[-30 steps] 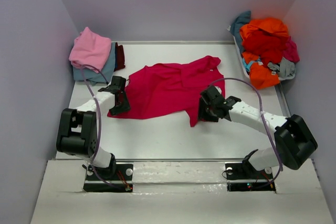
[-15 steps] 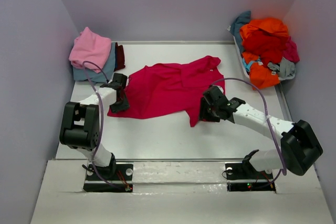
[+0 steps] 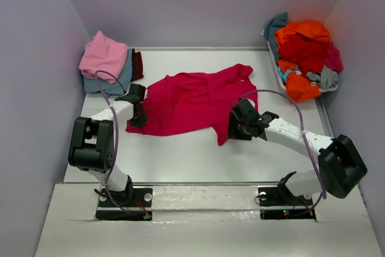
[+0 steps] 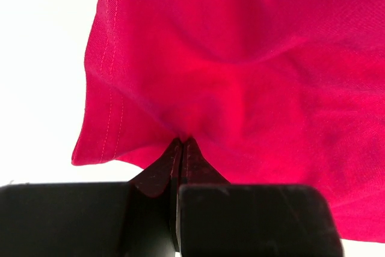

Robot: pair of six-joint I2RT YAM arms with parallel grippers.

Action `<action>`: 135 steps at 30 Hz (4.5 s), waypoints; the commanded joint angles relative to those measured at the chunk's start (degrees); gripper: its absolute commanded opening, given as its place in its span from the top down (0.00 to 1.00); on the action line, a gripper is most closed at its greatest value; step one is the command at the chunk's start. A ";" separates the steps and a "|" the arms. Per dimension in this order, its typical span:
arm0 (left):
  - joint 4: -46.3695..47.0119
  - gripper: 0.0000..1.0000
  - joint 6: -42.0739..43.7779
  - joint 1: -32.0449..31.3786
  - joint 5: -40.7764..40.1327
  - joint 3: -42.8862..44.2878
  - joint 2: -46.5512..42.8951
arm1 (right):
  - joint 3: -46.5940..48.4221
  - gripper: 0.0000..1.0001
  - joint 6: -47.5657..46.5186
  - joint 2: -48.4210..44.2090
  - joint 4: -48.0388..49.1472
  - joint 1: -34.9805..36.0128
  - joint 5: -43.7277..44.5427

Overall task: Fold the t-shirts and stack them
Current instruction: Flatten out the tshirt

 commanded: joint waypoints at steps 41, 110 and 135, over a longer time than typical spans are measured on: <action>-1.79 0.94 0.54 0.14 6.95 -2.91 -2.42 | 9.40 0.41 0.02 14.17 5.13 0.58 1.24; 1.98 0.94 4.06 -2.06 -7.73 16.95 -39.07 | 31.89 0.93 -14.04 -25.38 -12.63 0.58 25.50; 3.92 0.94 10.48 -6.10 -7.38 29.97 -45.40 | 43.94 0.93 -25.03 -30.29 -9.02 0.58 21.20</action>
